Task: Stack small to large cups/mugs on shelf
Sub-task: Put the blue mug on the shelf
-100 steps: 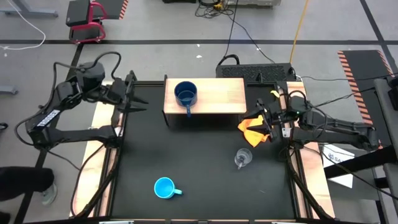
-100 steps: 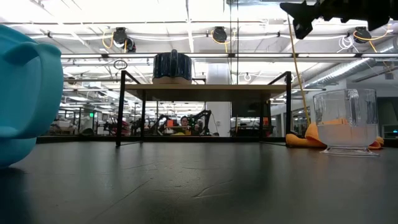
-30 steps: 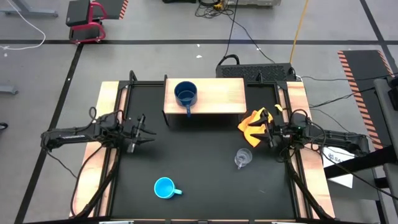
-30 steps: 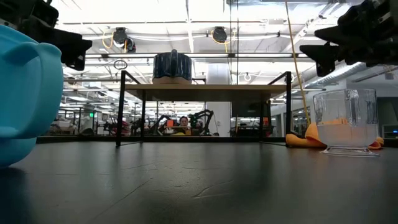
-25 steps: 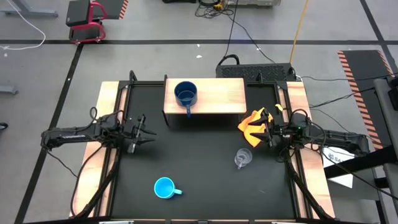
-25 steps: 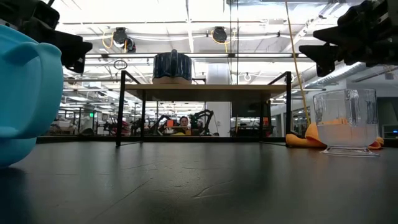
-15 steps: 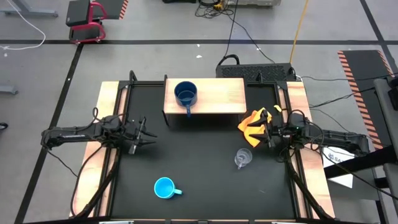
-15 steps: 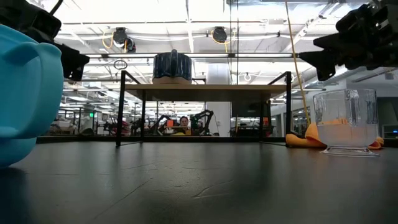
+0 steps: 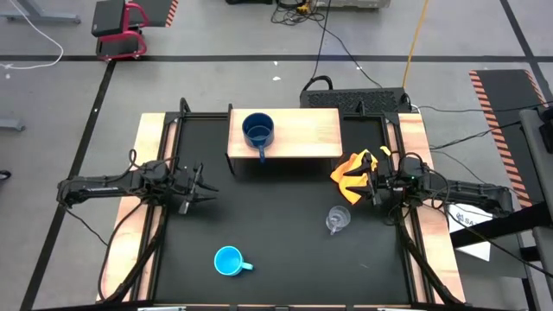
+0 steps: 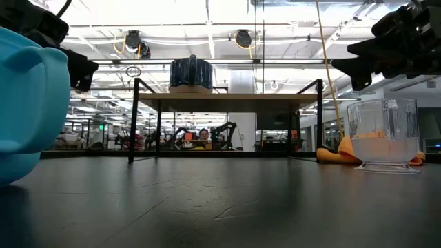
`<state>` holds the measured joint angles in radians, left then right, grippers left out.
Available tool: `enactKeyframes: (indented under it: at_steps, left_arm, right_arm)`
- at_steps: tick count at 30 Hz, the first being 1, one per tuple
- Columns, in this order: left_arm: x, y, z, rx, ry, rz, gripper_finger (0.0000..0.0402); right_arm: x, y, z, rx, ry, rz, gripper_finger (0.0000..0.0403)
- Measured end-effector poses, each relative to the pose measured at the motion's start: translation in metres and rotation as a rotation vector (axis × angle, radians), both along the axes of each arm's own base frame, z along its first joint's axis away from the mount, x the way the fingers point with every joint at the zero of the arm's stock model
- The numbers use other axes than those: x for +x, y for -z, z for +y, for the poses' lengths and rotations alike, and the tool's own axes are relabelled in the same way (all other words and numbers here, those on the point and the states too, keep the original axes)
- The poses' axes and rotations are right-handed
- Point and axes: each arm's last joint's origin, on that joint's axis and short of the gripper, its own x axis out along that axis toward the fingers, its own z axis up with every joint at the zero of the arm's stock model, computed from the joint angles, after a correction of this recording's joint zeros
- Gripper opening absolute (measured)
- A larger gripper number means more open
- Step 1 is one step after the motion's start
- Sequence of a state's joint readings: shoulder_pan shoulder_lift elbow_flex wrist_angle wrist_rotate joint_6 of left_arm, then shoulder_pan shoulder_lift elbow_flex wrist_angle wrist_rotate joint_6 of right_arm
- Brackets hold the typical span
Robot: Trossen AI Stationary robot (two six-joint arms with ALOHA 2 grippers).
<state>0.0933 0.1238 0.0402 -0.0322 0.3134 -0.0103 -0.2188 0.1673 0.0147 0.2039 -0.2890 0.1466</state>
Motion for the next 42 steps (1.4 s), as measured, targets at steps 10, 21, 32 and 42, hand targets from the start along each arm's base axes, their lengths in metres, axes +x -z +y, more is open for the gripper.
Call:
enactKeyframes:
  at_steps: [10, 21, 32, 42]
  left_arm:
    - [0.000, -0.001, -0.002, -0.032, 0.063, -0.003, 0.0118]
    - [-0.001, -0.001, -0.002, -0.109, 0.077, 0.019, 0.0118]
    - [-0.001, -0.001, -0.003, -0.082, 0.097, 0.012, 0.0118]
    - [0.000, 0.000, -0.003, -0.032, 0.101, 0.010, 0.0118]
  right_arm:
    - [0.000, 0.000, 0.000, 0.017, -0.001, 0.001, 0.0222]
    - [0.000, 0.000, 0.000, 0.032, -0.002, 0.002, 0.0222]
    - [0.000, 0.003, 0.000, 0.008, -0.001, 0.033, 0.0222]
    - [0.004, 0.013, -0.001, 0.028, -0.001, 0.132, 0.0222]
